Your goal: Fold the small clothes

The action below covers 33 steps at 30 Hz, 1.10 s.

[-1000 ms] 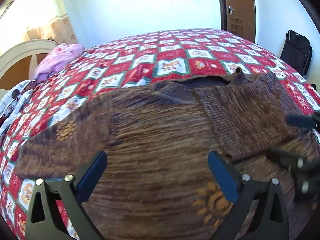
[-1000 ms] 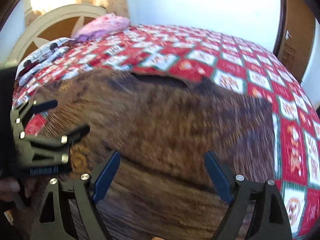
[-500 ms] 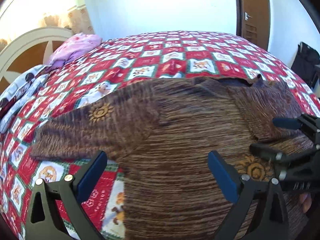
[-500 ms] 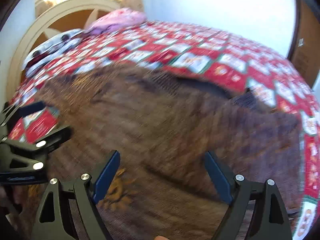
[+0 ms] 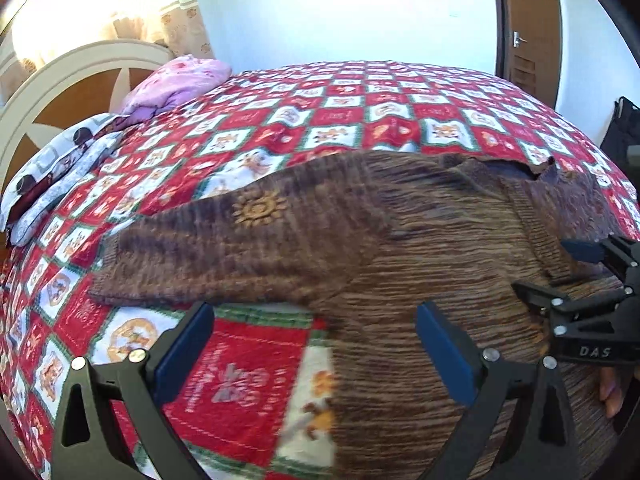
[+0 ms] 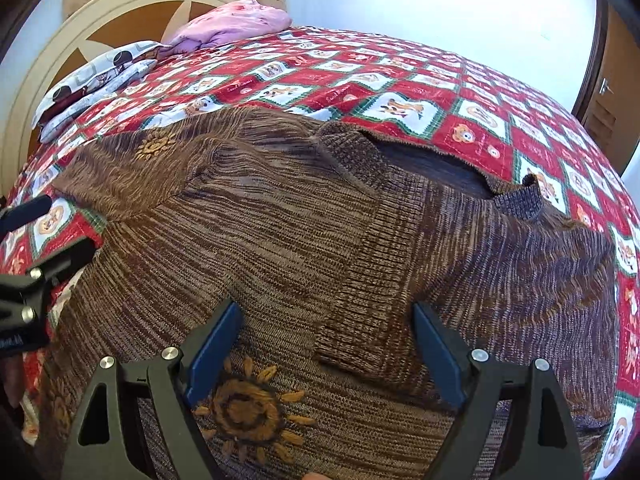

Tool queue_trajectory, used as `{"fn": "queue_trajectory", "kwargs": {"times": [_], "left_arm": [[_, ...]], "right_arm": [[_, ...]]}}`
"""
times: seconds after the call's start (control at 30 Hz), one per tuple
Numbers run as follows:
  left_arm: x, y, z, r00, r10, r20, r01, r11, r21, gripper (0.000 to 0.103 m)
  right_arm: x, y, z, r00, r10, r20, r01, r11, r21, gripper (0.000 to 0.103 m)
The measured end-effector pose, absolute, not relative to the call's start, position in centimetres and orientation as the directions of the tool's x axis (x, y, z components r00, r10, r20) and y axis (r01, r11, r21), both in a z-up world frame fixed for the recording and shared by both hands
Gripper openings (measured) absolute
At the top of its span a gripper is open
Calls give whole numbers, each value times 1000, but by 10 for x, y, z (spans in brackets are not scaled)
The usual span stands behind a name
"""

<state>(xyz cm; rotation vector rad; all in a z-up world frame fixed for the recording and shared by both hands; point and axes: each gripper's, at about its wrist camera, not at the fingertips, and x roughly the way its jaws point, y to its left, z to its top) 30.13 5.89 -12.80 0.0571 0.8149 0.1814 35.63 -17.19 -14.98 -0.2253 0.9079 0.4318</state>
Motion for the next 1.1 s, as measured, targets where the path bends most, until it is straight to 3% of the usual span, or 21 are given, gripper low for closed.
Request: {"fn": "queue_trajectory", "kwargs": {"times": [0.23, 0.4, 0.6, 0.7, 0.83, 0.9, 0.93, 1.03, 1.1], "left_arm": [[296, 133, -126, 633, 300, -714, -265, 950, 164, 103], [297, 221, -122, 586, 416, -695, -455, 879, 143, 102], [304, 269, -131, 582, 347, -735, -523, 852, -13, 96], [310, 267, -136, 578, 351, -737, -522, 853, -4, 95], [320, 266, -145, 563, 304, -768, -506, 862, -30, 85], [325, 267, -149, 553, 279, -785, -498, 866, -43, 75], [328, 267, -151, 546, 252, -799, -487, 871, -58, 65], [334, 267, -154, 532, 225, -816, -463, 884, -58, 62], [334, 269, -153, 547, 204, -812, -454, 887, -83, 40]], "right_arm": [[344, -170, -141, 618, 195, -761, -416, 903, -107, 87], [319, -158, -134, 637, 241, -732, -479, 868, -131, 87], [295, -136, -140, 647, 264, -715, -549, 812, -197, 87], [289, -131, -144, 663, 253, -705, -556, 797, -237, 87], [290, -132, -144, 660, 255, -706, -555, 800, -230, 87], [290, -133, -145, 658, 256, -708, -553, 803, -223, 87], [290, -133, -146, 657, 256, -709, -552, 804, -221, 87], [290, -132, -147, 655, 254, -712, -549, 807, -216, 87], [290, -132, -147, 655, 253, -713, -547, 809, -216, 87]]}}
